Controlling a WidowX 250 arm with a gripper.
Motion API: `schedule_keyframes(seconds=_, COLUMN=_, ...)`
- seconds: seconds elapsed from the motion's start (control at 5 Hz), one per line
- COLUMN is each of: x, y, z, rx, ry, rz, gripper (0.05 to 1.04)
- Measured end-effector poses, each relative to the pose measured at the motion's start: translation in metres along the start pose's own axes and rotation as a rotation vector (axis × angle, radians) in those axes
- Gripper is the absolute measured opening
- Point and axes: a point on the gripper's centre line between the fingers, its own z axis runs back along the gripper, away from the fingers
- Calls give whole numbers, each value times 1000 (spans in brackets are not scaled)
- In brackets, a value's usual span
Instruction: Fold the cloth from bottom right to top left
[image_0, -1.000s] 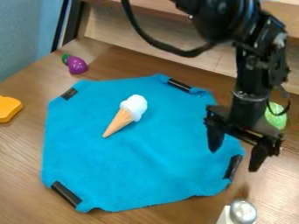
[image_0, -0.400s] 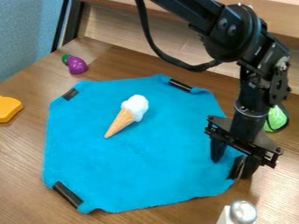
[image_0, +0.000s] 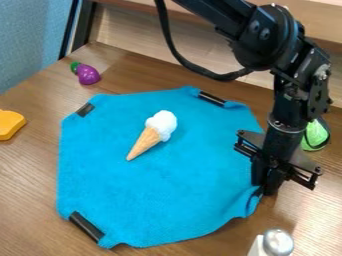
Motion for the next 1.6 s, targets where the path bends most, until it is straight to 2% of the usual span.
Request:
schedule_keyframes(seconds=0.2, x=-3, y=0, z=2, rx=-18, ry=15, rz=-1, gripper=76)
schedule_keyframes(seconds=0.4, x=-2, y=16, z=33, rx=-60, ry=-4, rz=12, gripper=66)
schedule_keyframes(seconds=0.6, x=2, y=50, z=62, rx=-89, ry=-37, rz=62, gripper=64)
schedule_keyframes(seconds=0.8, x=0, y=75, z=79, rx=-101, ry=-51, rz=87, gripper=63)
schedule_keyframes(seconds=1.0, x=-5, y=121, z=88, rx=-76, ry=-52, rz=170, gripper=63)
schedule_keyframes(seconds=1.2, x=-10, y=147, z=91, rx=-69, ry=-33, rz=200, gripper=63)
schedule_keyframes(seconds=1.4, x=-20, y=190, z=94, rx=-57, ry=-29, rz=290, gripper=63)
schedule_keyframes(seconds=1.6, x=-22, y=205, z=98, rx=-62, ry=-38, rz=296, gripper=63)
